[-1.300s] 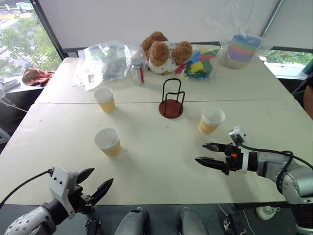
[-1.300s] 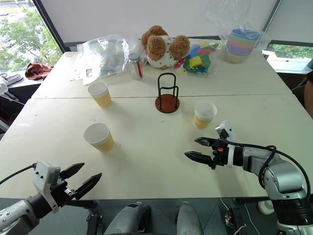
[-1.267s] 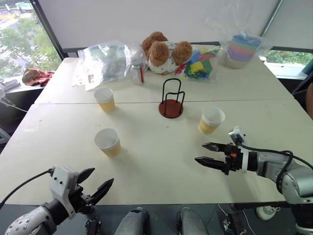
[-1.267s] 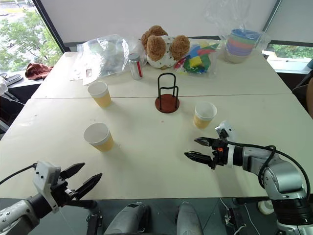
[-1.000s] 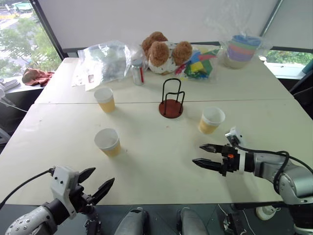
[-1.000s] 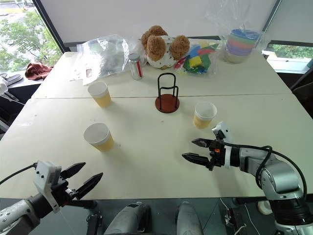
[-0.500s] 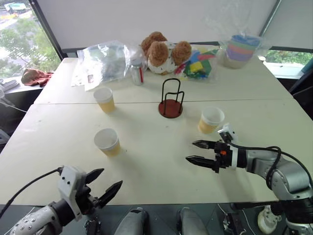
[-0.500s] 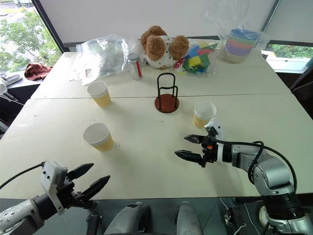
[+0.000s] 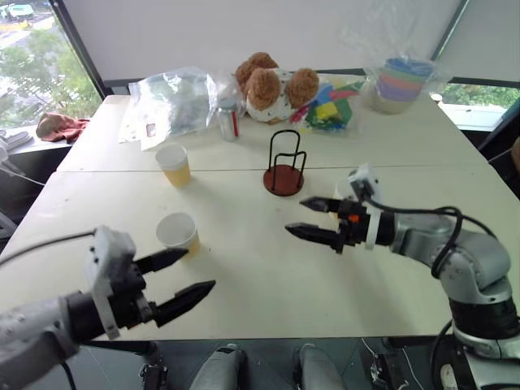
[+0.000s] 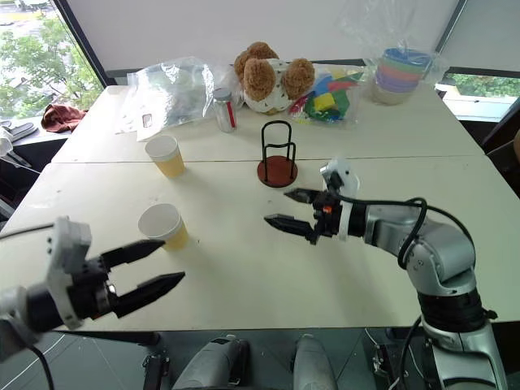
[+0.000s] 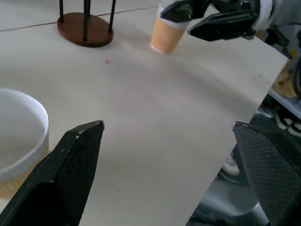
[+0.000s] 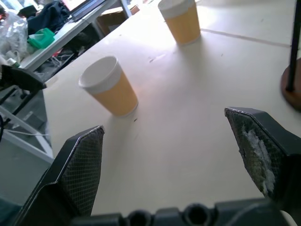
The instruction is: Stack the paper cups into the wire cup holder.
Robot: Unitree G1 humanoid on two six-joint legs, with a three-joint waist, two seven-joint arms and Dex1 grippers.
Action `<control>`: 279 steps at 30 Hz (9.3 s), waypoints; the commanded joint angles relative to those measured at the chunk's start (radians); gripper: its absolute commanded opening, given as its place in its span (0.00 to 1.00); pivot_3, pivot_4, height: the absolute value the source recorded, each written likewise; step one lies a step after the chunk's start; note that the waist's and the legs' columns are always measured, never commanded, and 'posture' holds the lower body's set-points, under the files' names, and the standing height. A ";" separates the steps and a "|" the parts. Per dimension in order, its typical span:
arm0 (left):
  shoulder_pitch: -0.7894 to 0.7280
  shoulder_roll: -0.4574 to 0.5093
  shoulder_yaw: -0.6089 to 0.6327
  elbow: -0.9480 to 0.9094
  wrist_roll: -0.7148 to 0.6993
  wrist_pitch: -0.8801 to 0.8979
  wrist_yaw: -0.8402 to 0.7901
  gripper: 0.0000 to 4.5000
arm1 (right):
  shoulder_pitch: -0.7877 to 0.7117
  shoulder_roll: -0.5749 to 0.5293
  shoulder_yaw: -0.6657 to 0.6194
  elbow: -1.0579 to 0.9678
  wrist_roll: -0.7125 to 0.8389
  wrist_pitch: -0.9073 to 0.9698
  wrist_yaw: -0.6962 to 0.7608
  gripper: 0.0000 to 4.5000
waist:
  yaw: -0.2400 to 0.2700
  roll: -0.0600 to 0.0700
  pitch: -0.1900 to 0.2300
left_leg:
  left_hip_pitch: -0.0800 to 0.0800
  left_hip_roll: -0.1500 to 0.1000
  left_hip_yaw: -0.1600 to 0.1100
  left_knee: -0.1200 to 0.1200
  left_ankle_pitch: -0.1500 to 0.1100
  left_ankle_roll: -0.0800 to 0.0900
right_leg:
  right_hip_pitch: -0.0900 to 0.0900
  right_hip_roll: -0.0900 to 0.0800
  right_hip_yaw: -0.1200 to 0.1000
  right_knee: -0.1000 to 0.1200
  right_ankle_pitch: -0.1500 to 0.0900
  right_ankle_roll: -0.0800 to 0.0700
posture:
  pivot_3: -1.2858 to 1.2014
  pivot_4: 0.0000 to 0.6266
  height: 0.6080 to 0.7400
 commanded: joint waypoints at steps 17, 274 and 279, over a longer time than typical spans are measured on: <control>-0.096 0.062 0.330 0.396 0.291 0.144 -0.335 1.00 | -0.352 0.445 0.228 0.575 -0.477 -0.303 -0.423 0.99 | -0.031 0.001 0.001 | -0.001 -0.001 0.003 -0.009 0.004 -0.007 | -0.007 0.001 0.002 0.001 0.002 0.003 | 0.52 0.24 1.00; -1.821 -0.068 -1.216 1.918 1.218 -0.995 -0.895 0.97 | -0.104 -0.317 -0.146 -0.078 0.222 -0.198 0.191 0.65 | -0.046 -0.007 0.003 | -0.014 0.016 0.025 0.021 -0.008 0.002 | -0.021 0.018 0.017 0.020 0.006 0.002 | 0.52 0.24 1.00; -1.748 -0.039 -1.153 1.933 1.357 -1.079 -0.831 0.97 | -0.114 -0.297 -0.097 -0.042 0.172 -0.229 0.224 0.65 | -0.018 -0.009 0.003 | -0.016 0.015 0.025 0.021 -0.008 0.002 | -0.021 0.017 0.017 0.019 0.007 0.003 | 0.52 0.24 1.00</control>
